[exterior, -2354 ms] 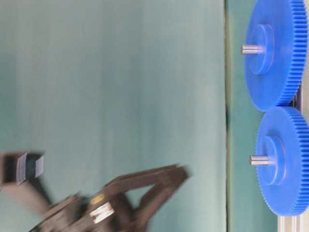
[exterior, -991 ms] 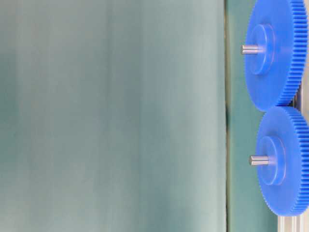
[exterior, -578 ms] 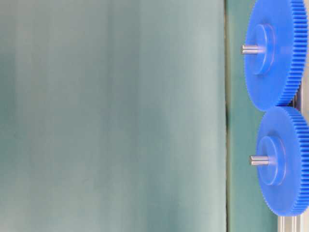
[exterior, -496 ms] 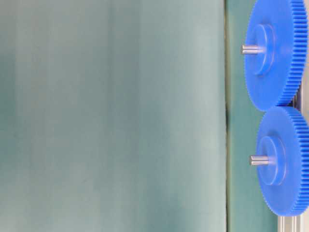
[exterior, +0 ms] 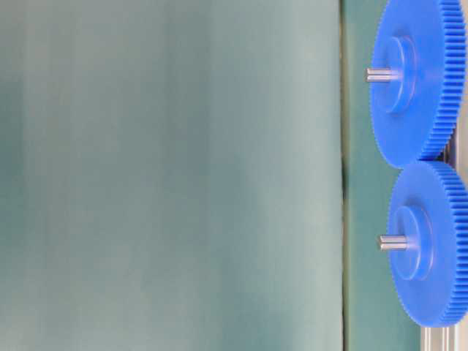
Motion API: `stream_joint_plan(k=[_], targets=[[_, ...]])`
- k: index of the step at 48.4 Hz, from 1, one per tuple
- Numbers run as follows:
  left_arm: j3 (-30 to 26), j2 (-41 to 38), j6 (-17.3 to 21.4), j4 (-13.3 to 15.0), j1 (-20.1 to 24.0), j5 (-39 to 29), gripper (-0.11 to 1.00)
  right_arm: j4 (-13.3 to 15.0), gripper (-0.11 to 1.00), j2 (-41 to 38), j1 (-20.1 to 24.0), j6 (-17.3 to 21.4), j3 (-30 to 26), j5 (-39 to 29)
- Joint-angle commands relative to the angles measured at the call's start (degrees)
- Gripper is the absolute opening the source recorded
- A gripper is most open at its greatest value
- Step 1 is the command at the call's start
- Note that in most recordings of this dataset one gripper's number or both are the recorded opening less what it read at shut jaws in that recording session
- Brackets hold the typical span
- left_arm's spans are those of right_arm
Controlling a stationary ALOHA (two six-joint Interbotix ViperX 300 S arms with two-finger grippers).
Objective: Insert the small gear onto the shaft.
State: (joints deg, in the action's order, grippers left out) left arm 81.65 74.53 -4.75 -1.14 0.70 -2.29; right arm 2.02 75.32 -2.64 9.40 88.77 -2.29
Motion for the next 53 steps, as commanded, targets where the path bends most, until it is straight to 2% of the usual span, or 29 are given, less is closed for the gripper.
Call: stream_joint_plan(k=[1, 15, 31, 53], targets=[[0.9, -1.9, -0.2, -0.1, -0.1, 0.3, 0.88, 0.5, 0.69, -0.8, -0.1, 0.1, -0.5, 1.2], [4.9, -2.9, -0.4, -0.1, -0.1, 4.0, 0.88, 0.5, 0.69, -0.7, -0.1, 0.4, 4.1, 8.3], [9.0, -3.0, -0.4, -0.1, -0.1, 9.1, 0.88, 0.6, 0.69, -0.8, -0.1, 0.4, 4.0, 7.6], [9.0, -2.9, -0.4, -0.1, -0.1, 9.2, 0.88, 0.5, 0.69, -0.8, -0.1, 0.4, 4.0, 7.6]])
